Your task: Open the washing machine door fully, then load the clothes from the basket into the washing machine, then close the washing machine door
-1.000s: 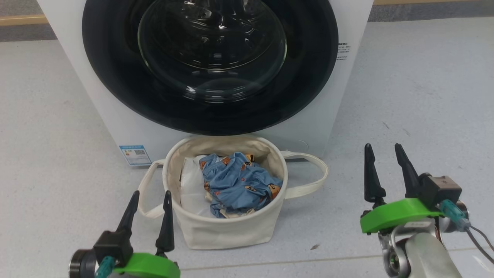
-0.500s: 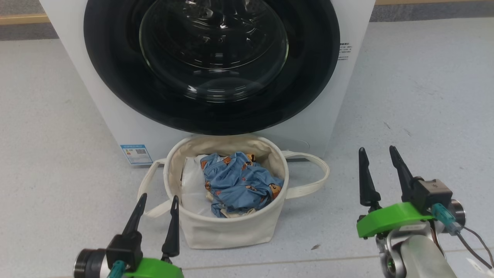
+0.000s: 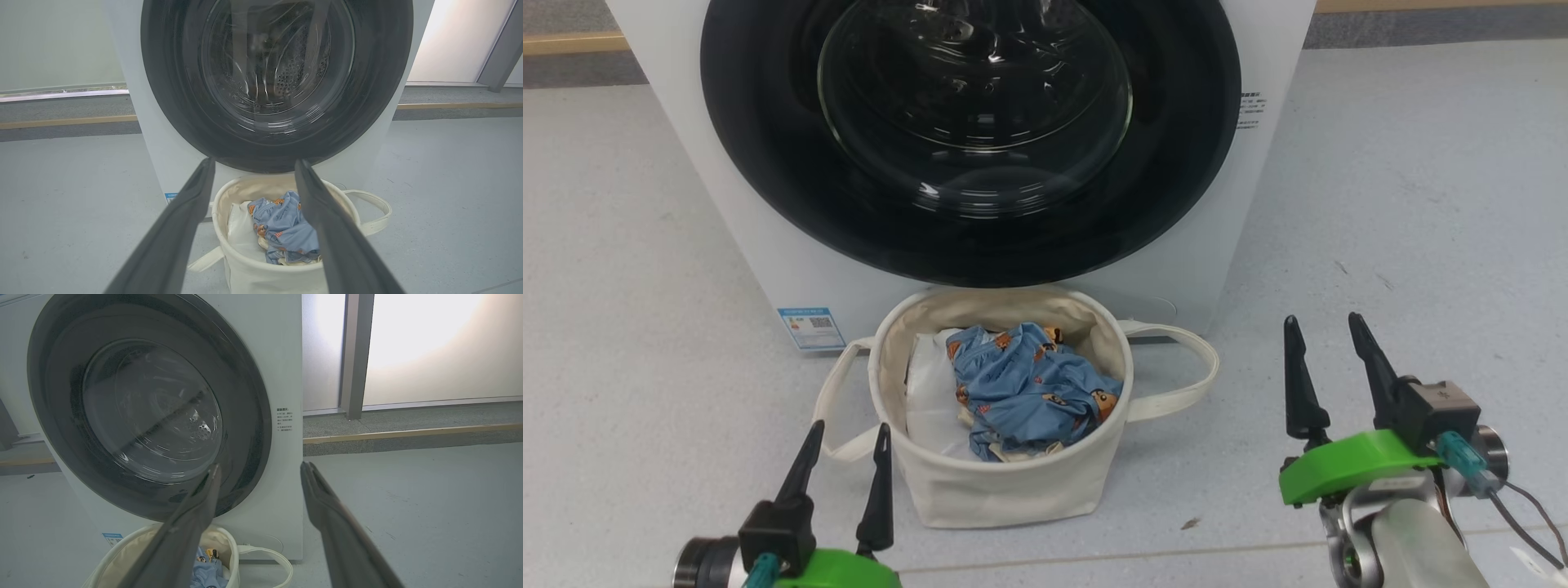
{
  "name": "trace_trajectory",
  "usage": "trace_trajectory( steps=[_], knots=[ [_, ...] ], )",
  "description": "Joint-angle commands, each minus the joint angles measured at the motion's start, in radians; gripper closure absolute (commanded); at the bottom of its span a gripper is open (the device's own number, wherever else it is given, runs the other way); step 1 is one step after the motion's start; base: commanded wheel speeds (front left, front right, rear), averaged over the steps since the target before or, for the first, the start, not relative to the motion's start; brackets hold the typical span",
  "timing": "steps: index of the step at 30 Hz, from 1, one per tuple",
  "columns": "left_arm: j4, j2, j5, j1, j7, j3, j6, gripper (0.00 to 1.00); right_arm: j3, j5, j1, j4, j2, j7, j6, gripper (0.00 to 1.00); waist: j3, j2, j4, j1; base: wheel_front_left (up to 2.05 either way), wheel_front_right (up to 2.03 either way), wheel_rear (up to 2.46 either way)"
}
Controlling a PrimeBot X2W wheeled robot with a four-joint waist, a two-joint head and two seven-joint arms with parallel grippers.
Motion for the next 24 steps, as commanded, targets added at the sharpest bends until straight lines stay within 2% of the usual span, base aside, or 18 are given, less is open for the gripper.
trace_trajectory(
  steps=[1, 14, 24],
  knots=[
    [-0.025, -0.001, -0.01, -0.036, -0.013, 0.035, 0.004, 0.0, 0.019, 0.001, -0.035, -0.026, 0.001, -0.012, 0.0, 0.0, 0.0, 0.0, 0.0, 0.0, 0.0, 0.0, 0.0],
    [0.011, -0.005, 0.008, -0.039, -0.013, 0.043, 0.019, 0.0, 0.025, 0.003, -0.033, -0.027, 0.001, -0.012, 0.0, 0.0, -0.003, 0.0, 0.006, 0.0, 0.03, -0.01, -0.02],
    [0.047, -0.005, 0.018, -0.047, -0.013, 0.032, 0.024, 0.0, 0.031, 0.007, -0.03, -0.026, 0.001, -0.012, 0.0, 0.0, -0.003, 0.0, 0.01, 0.0, 1.02, 0.05, -1.07]
  ],
)
